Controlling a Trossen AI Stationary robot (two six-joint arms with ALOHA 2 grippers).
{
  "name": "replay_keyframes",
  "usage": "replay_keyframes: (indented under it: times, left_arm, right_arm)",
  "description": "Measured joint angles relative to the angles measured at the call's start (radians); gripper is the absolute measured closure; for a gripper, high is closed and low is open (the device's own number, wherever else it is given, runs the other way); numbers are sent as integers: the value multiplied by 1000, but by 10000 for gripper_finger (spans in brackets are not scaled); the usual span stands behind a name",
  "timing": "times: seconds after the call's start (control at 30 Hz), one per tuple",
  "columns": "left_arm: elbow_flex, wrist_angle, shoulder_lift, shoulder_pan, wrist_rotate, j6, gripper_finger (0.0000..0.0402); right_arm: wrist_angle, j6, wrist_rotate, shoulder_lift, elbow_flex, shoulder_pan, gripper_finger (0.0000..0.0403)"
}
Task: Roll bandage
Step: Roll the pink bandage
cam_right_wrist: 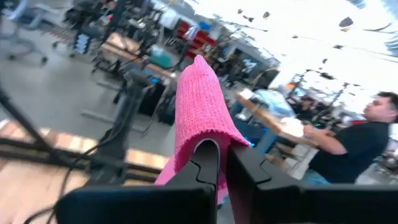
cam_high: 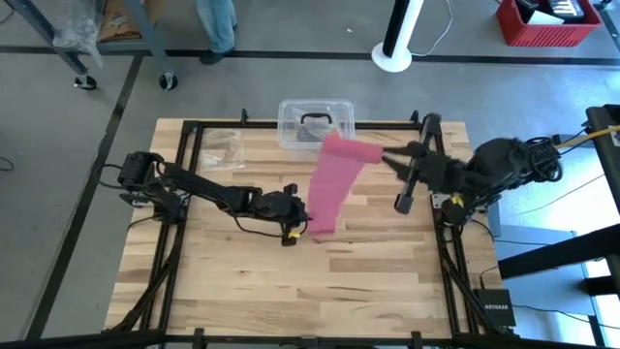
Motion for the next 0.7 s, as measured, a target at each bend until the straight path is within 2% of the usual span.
replay_keyframes:
  times: [0.23,0.47,0.7]
  left_arm:
    - [0,-42,98,32,-18,-49,399]
    - [1,-40,187,62,21,-83,401]
    - [4,-30,217,88,62,-107,401]
  right_arm:
    - [-1,-45,7,-4,122,0,386]
    - [-3,-93,7,-3,209,0,386]
    - [10,-168,7,0,347,0,386]
